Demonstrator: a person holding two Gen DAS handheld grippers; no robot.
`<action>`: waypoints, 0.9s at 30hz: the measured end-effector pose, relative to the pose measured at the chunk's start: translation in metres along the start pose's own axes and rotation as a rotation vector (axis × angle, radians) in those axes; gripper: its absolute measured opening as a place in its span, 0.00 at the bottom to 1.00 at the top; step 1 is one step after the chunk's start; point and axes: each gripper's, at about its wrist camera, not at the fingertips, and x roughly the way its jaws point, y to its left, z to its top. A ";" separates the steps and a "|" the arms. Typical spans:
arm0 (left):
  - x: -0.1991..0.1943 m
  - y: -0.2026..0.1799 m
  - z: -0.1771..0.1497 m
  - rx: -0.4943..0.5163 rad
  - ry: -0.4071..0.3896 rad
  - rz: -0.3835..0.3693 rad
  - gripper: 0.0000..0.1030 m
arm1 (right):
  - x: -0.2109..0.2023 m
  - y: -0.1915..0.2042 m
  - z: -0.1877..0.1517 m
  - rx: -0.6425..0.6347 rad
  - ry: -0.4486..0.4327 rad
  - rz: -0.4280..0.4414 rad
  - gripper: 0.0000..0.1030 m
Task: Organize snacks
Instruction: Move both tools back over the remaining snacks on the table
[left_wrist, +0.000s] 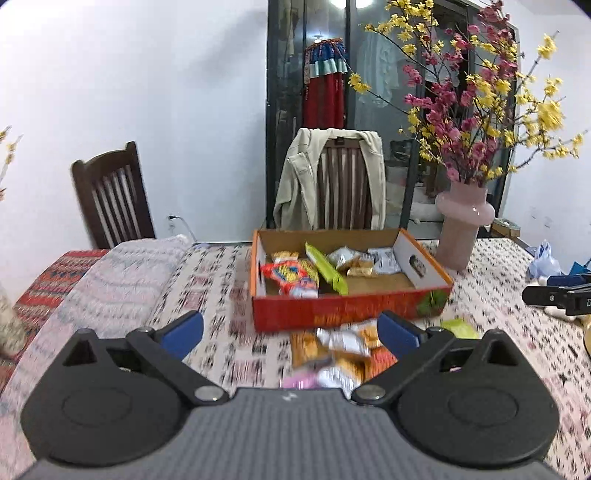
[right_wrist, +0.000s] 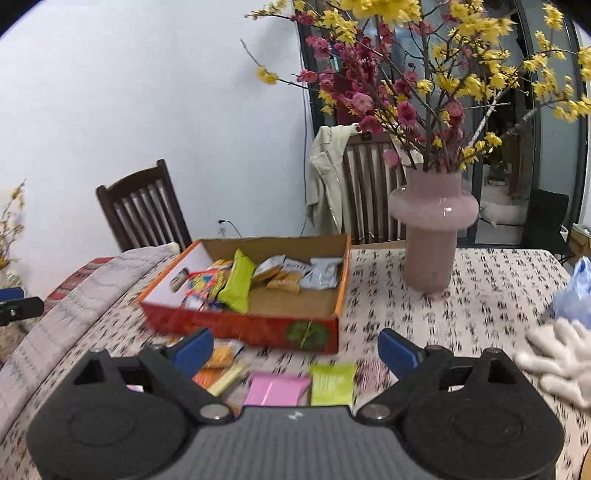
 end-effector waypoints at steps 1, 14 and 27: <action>-0.006 -0.003 -0.007 0.007 0.000 0.002 1.00 | -0.005 0.003 -0.008 -0.013 -0.005 -0.005 0.93; -0.102 -0.022 -0.120 -0.015 -0.077 0.067 1.00 | -0.092 0.032 -0.135 -0.137 -0.079 0.012 0.96; -0.127 -0.039 -0.166 -0.019 -0.018 0.136 1.00 | -0.145 0.032 -0.217 -0.093 -0.083 0.077 0.99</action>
